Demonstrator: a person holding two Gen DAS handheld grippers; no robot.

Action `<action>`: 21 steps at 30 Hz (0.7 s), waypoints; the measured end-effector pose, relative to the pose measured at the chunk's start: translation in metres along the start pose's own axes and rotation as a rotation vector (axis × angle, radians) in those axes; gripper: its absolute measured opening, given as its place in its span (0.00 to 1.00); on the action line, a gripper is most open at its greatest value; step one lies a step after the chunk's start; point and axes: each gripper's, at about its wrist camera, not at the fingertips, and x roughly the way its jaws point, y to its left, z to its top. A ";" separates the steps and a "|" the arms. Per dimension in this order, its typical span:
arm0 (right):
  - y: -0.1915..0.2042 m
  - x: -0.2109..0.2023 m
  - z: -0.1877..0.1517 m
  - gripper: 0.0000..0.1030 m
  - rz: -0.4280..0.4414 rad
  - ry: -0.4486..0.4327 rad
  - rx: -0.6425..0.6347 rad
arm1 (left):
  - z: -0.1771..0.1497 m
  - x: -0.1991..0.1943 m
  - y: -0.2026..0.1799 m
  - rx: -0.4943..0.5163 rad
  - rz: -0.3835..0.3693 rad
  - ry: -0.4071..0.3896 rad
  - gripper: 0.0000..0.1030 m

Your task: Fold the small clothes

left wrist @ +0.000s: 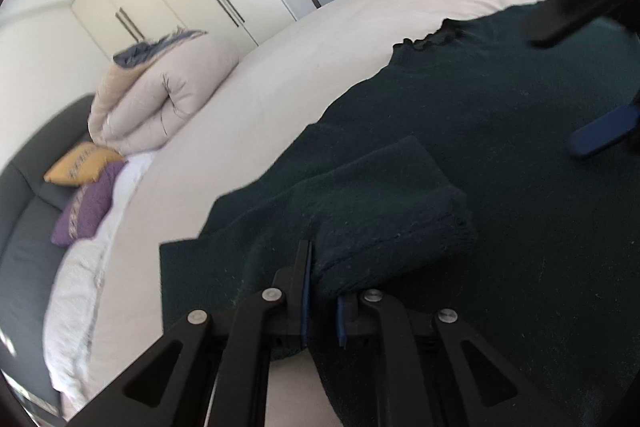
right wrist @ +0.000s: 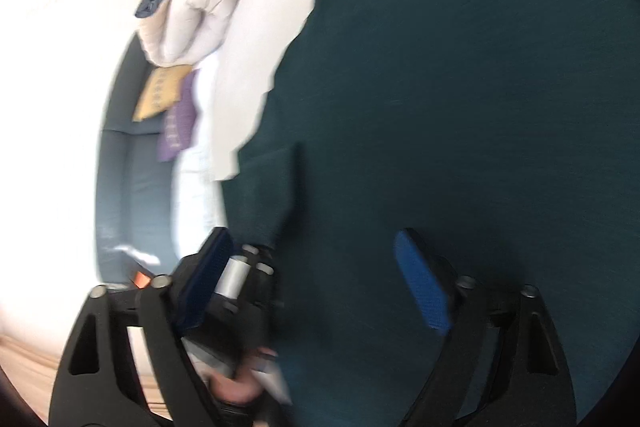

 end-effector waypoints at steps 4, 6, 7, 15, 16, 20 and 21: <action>0.010 0.057 0.020 0.69 0.094 0.088 0.069 | -0.003 0.002 0.010 -0.070 -0.042 -0.006 0.10; 0.014 0.086 0.027 0.67 0.100 0.125 0.087 | -0.002 -0.001 0.016 -0.110 -0.060 -0.022 0.10; 0.015 0.096 0.028 0.64 0.099 0.136 0.095 | -0.002 -0.002 0.020 -0.131 -0.072 -0.028 0.10; 0.026 0.170 0.039 0.27 0.054 0.184 0.118 | -0.002 -0.005 0.029 -0.185 -0.111 -0.042 0.10; 0.027 0.180 0.043 0.21 0.041 0.183 0.103 | -0.002 -0.006 0.031 -0.194 -0.114 -0.041 0.12; 0.041 0.192 0.048 0.07 -0.012 0.162 0.002 | -0.006 -0.015 0.043 -0.248 -0.149 -0.059 0.45; 0.046 0.189 0.052 0.07 -0.031 0.148 -0.026 | -0.008 -0.021 0.047 -0.268 -0.160 -0.072 0.61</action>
